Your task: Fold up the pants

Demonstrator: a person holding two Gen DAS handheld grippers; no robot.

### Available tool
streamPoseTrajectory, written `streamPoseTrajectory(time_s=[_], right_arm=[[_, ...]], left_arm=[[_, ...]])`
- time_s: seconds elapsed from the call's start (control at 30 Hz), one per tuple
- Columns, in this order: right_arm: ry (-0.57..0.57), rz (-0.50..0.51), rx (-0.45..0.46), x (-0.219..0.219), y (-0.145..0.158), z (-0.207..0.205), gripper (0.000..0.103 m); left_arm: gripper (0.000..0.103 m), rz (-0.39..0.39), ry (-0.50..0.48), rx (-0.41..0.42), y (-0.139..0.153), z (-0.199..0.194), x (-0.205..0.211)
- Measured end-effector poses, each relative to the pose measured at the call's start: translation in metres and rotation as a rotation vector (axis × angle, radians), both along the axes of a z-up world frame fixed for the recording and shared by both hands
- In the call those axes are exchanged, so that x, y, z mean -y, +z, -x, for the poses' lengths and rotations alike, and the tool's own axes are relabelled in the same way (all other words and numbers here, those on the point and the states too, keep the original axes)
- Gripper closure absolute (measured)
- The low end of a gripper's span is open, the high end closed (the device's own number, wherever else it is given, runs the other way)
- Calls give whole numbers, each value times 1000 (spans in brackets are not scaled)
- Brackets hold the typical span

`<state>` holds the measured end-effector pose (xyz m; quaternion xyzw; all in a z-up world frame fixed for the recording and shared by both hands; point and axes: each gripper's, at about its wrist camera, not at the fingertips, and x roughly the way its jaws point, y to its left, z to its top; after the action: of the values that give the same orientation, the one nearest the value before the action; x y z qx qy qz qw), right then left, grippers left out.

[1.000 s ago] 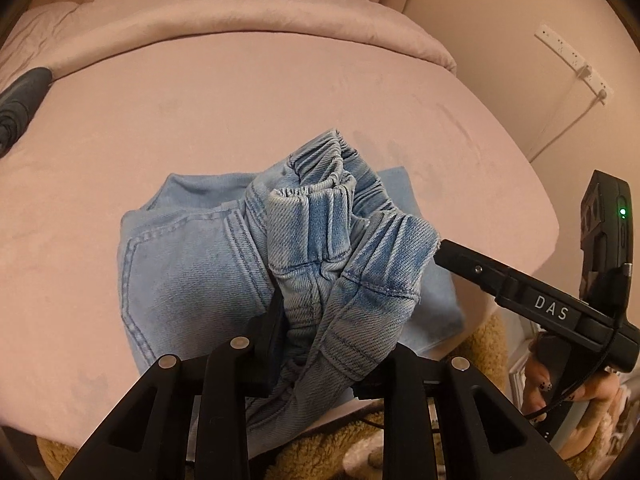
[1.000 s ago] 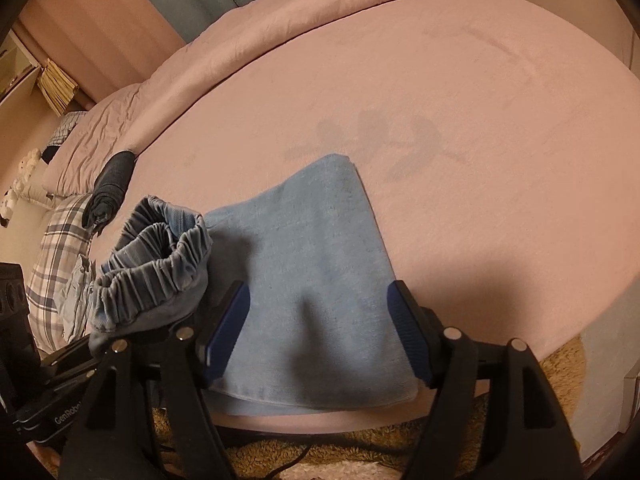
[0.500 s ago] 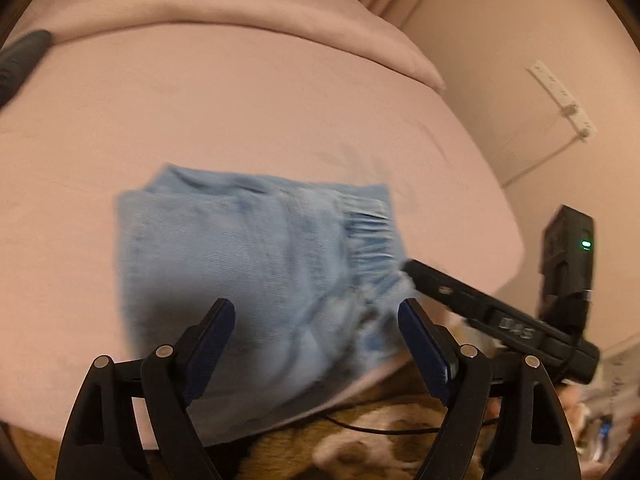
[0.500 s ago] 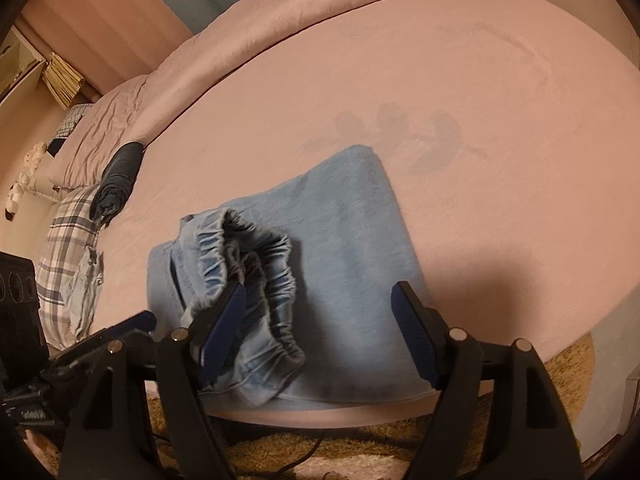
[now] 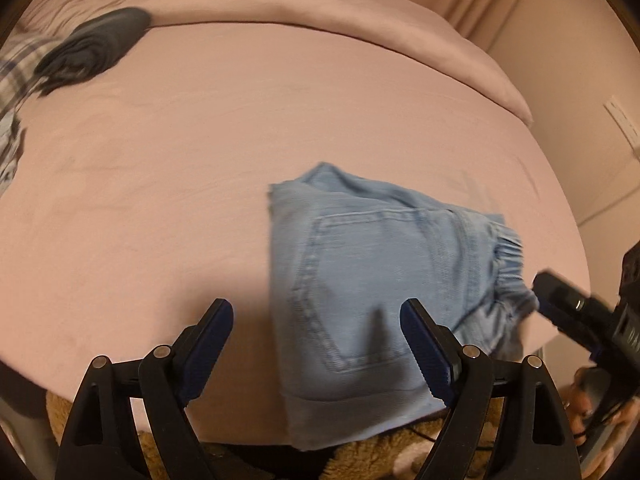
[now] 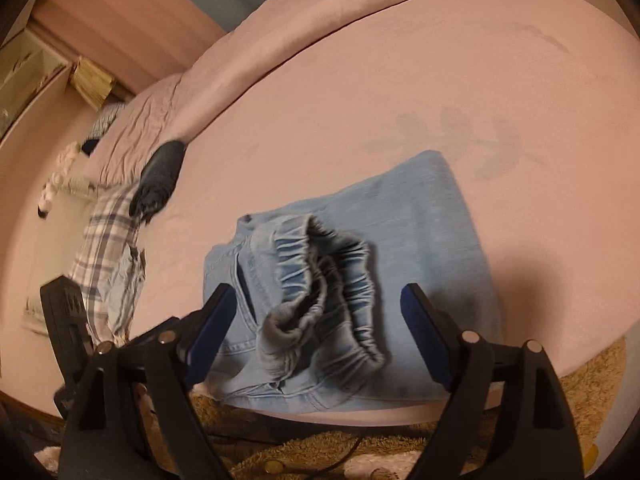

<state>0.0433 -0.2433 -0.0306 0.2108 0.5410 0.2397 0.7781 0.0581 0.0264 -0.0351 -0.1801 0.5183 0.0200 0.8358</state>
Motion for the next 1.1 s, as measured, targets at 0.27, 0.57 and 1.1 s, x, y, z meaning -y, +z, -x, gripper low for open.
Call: streamPoseTrajectory(time_s=[0.27,0.57,1.1], right_arm=[[60,9,-108,-38,-50,-3,39],[31,-41,61,-21,7,-7,70],[-165,151,28,28,-27,-1,69]], left_arm=[[18,51,74,17,-3,5,-31],[18,115,66,83,16,-17,-41],[53,54,-90,5,-16,-97,16]])
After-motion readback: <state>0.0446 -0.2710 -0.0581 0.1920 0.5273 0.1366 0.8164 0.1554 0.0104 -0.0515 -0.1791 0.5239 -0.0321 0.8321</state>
